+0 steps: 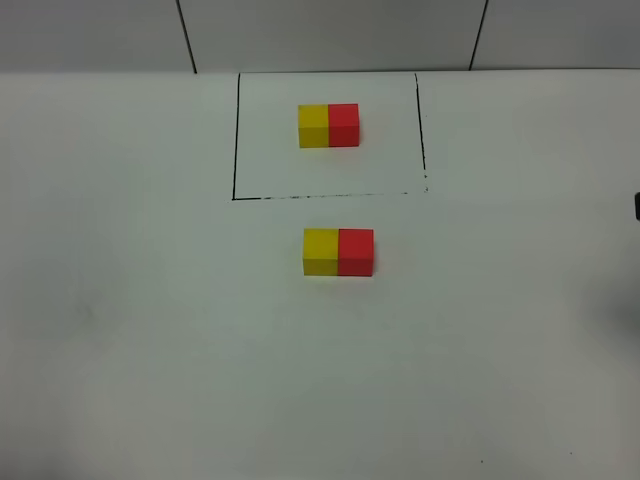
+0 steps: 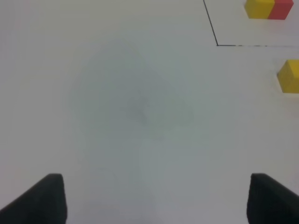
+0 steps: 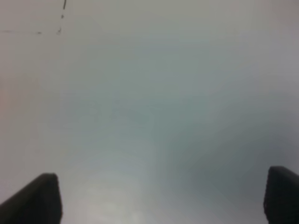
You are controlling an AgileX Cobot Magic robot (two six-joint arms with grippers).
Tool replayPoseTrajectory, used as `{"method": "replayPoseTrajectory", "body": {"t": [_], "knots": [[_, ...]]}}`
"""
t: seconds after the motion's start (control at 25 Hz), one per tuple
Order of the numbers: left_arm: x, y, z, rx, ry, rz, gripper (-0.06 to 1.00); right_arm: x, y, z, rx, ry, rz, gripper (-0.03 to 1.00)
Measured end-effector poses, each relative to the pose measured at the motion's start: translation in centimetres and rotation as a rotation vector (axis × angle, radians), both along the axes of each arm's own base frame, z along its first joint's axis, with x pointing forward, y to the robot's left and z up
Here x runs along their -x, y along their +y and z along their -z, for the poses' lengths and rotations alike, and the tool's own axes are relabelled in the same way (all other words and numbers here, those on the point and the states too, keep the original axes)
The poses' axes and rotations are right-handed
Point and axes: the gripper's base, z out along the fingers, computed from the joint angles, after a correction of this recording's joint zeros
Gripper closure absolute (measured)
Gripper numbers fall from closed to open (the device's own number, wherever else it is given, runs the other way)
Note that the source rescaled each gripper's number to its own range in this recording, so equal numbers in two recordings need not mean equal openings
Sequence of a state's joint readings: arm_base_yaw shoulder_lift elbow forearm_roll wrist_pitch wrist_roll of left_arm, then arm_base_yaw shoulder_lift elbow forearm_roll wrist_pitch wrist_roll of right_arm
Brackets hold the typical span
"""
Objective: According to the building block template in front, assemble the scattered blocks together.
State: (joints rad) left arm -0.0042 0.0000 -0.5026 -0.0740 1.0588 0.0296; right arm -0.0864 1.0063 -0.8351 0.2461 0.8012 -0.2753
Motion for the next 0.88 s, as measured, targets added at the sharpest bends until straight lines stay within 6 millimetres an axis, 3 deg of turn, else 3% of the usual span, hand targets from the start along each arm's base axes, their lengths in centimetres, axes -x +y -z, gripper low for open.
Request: {"method": "replayPoseTrajectory", "body": {"t": [0.2,0.44,0.68,0.88], "knots": [[0.0,0.0,0.0,0.000,0.000,0.000,0.27,6.4,0.6,1.3,-0.014,-0.017,0.003,0.21],[0.0,0.0,0.0,0.000,0.000,0.000,0.27,11.9,1.2,2.7,-0.012,-0.086,-0.002,0.21],[0.0,0.0,0.0,0.000,0.000,0.000,0.27,14.4,1.7,3.9,-0.049,-0.080,-0.018,0.21],[0.0,0.0,0.0,0.000,0.000,0.000,0.27,16.2,2.0,3.8,-0.061,-0.167,-0.068,0.21]]}}
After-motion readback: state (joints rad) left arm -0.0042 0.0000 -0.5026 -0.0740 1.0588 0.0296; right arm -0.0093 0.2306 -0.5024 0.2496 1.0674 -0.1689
